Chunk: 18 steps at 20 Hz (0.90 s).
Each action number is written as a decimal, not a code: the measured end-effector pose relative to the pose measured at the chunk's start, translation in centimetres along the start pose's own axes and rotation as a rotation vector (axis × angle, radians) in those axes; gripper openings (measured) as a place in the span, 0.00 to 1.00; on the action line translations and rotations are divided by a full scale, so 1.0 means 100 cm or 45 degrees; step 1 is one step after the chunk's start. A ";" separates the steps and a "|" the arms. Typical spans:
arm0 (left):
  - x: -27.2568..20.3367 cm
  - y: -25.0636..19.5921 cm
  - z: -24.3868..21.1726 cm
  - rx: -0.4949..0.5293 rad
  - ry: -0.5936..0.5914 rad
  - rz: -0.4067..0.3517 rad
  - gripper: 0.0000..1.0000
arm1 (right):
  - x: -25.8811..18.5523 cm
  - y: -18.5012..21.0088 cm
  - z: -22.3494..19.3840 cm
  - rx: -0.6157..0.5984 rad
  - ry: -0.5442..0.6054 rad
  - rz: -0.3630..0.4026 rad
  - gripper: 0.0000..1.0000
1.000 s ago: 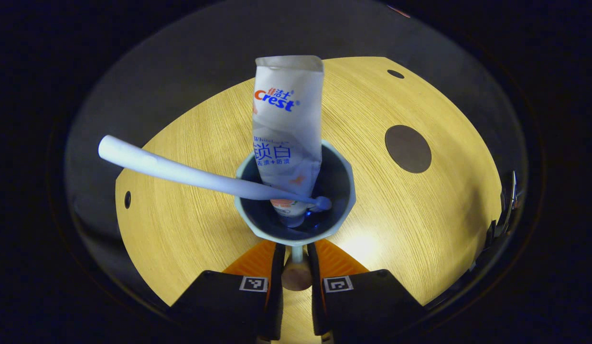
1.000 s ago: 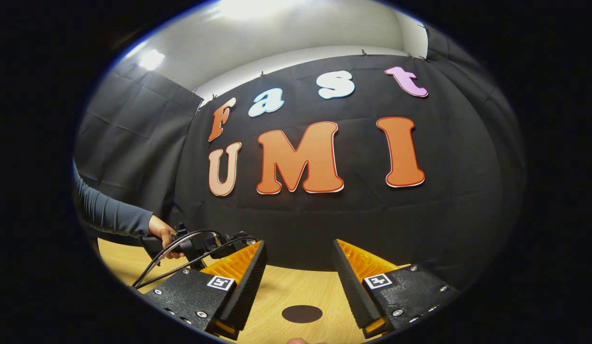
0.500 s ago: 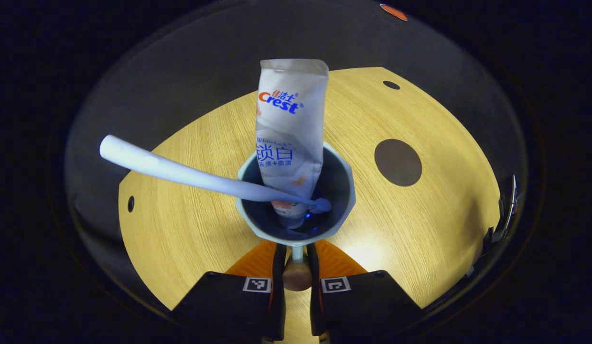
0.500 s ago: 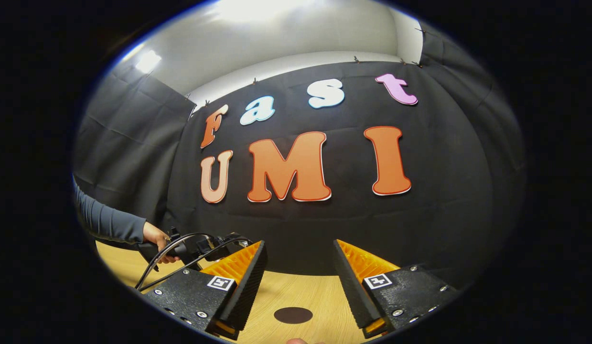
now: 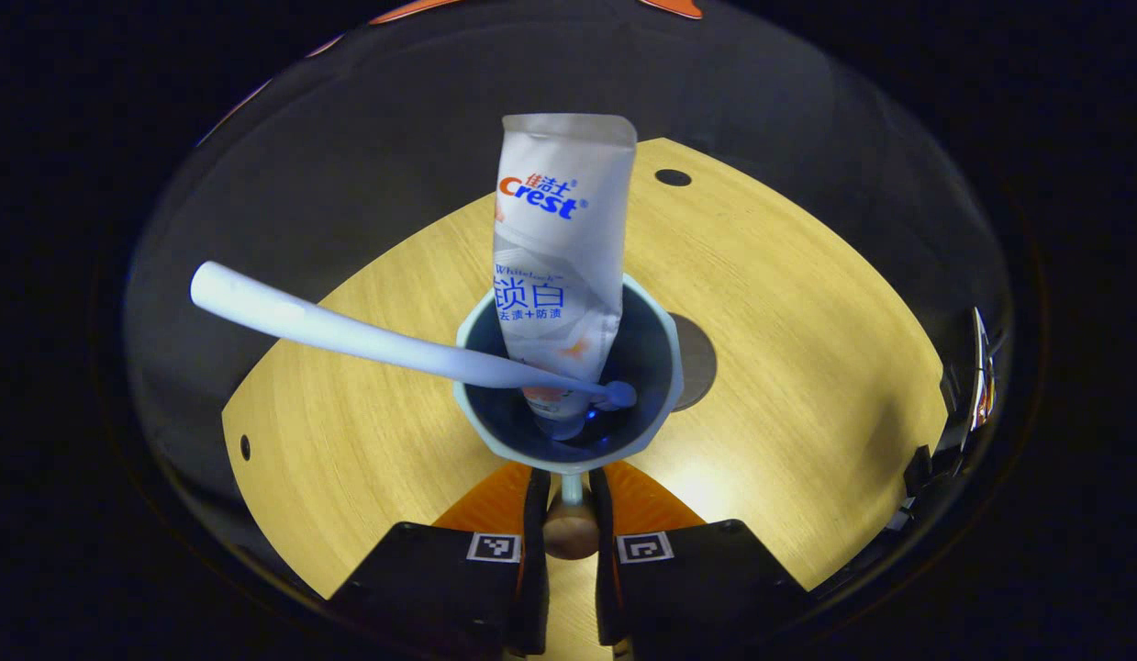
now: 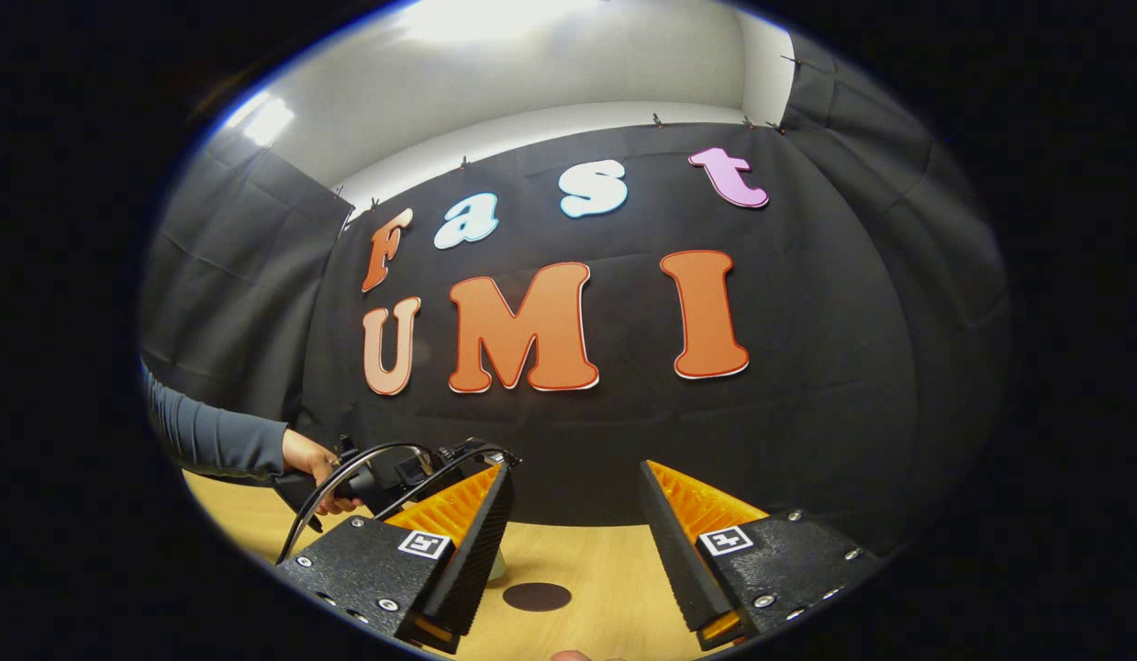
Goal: Put the toothbrush and toothpaste on the desktop into the cup, then pick up the cup and place it on the coaster on the desktop.
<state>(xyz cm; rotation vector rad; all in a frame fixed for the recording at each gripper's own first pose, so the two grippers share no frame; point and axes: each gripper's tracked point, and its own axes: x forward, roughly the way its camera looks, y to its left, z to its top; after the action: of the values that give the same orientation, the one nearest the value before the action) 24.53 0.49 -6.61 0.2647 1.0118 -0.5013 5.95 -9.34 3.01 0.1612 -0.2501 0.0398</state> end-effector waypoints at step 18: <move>-0.042 0.008 0.024 0.024 -0.010 -0.012 0.62 | -0.027 -0.048 -0.020 -0.021 0.096 -0.076 0.84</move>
<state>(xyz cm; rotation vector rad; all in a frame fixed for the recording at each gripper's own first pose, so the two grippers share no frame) 24.85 1.27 -1.82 0.2746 1.0012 -0.5201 4.06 -13.82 -0.29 0.1505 -0.1701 -0.0151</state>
